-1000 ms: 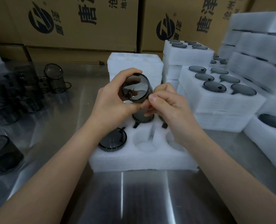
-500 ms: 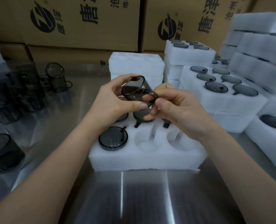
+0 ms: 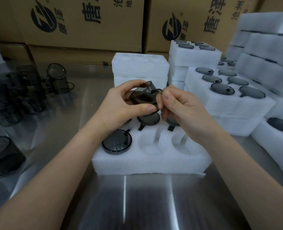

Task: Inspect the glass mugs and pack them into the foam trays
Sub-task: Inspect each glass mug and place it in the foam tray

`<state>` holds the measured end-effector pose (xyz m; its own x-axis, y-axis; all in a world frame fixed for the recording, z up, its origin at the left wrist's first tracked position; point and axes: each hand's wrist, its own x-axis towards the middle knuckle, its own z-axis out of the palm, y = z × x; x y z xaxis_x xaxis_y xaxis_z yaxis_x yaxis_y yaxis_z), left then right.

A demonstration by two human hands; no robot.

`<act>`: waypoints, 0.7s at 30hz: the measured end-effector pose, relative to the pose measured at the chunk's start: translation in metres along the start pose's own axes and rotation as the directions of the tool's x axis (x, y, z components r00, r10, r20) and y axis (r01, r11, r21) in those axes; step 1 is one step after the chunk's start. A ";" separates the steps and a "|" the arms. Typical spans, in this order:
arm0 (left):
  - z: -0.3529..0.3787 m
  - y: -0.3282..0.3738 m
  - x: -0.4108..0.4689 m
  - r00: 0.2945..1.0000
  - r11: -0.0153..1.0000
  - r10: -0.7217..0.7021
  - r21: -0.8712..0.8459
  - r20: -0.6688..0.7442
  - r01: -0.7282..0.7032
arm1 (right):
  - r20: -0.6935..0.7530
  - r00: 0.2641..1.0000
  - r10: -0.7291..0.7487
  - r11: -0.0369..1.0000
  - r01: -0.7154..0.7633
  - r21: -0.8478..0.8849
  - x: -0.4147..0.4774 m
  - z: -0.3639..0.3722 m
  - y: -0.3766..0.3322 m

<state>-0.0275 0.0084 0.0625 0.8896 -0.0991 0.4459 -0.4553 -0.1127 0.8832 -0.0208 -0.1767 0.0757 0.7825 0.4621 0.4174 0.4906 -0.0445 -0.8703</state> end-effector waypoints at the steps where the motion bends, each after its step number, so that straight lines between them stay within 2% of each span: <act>1: 0.000 0.000 0.000 1.000 1.000 0.006 0.026 -0.002 -0.006 | 0.000 1.000 0.001 1.000 -0.001 -0.023 0.000 0.001 -0.002; 8: 0.004 0.001 -0.001 0.997 0.957 0.077 0.281 -0.020 -0.069 | -0.111 0.991 0.078 0.981 -0.096 -0.170 0.001 0.007 0.004; 13: 0.001 0.000 -0.001 0.986 0.975 0.156 0.167 -0.059 -0.144 | -0.187 0.978 0.088 0.976 -0.047 0.212 0.001 0.006 0.005; 17: 0.003 0.001 -0.004 0.985 0.985 0.167 0.056 -0.053 -0.164 | -0.077 0.987 0.142 0.955 -0.116 0.274 0.003 0.003 0.008; 21: 0.002 0.002 -0.004 0.986 0.986 0.166 0.039 -0.019 -0.165 | 0.003 0.995 0.099 0.958 -0.096 0.271 0.002 0.003 0.009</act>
<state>-0.0316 0.0068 0.0620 0.8023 -0.0980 0.5889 -0.5970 -0.1332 0.7911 -0.0155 -0.1736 0.0677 0.8260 0.4579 0.3288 0.2909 0.1534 -0.9444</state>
